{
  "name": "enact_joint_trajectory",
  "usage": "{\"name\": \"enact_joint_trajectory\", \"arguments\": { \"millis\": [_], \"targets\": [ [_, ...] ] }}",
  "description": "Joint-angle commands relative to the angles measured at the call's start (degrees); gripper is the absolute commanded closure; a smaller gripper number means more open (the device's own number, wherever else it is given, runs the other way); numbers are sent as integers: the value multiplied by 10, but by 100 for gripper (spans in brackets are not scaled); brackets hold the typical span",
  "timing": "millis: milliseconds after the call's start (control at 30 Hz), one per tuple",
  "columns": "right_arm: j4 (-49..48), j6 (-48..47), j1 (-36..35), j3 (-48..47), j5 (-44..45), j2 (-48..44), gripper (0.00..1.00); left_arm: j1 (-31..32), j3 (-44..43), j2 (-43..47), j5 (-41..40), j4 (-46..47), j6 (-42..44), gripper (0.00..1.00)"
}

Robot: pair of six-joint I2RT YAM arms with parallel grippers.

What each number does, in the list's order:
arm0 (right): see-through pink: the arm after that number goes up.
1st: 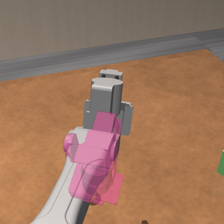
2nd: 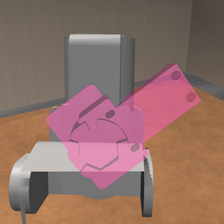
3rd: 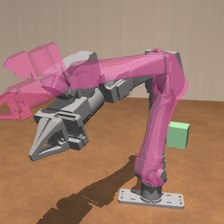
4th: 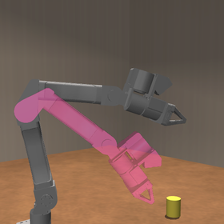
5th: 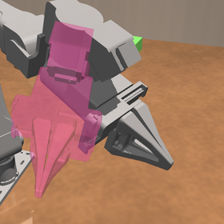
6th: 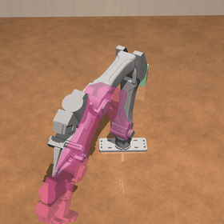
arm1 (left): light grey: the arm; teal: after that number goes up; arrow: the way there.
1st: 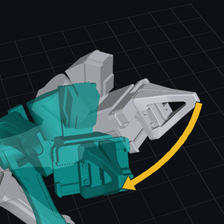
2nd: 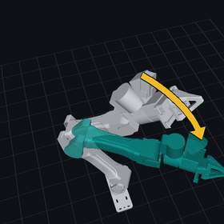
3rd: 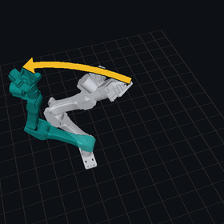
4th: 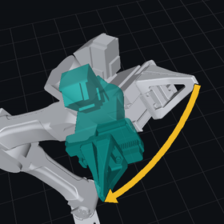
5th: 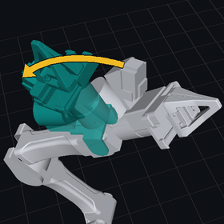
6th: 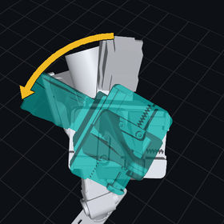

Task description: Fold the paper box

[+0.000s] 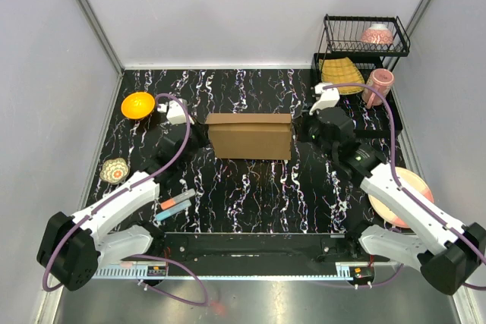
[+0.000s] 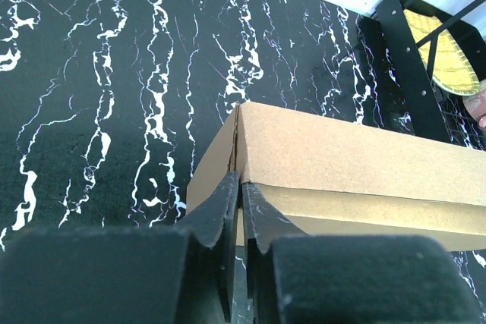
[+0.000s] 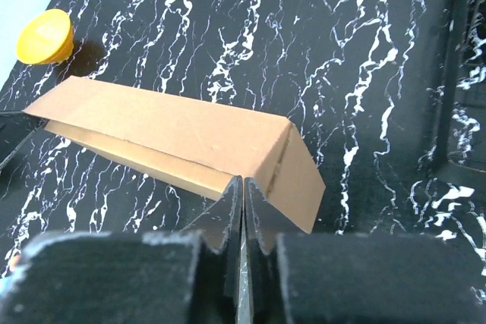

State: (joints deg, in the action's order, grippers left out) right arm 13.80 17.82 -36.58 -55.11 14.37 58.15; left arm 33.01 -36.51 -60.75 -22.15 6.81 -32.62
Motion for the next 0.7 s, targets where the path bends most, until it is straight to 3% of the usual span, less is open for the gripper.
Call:
{"name": "enact_joint_trajectory", "arguments": {
  "millis": [0, 300, 667],
  "targets": [
    [-69, 5, 2, -18, -14, 30, 96, 1, -8, -31, 25, -100, 9, 90],
    [-108, 1, 2, 34, 8, 67, 100, 6, -27, -42, 29, -106, 18, 81],
    [-134, 34, 3, 127, -6, 106, 100, 6, -28, -4, 10, -157, 24, 56]
  ]
}}
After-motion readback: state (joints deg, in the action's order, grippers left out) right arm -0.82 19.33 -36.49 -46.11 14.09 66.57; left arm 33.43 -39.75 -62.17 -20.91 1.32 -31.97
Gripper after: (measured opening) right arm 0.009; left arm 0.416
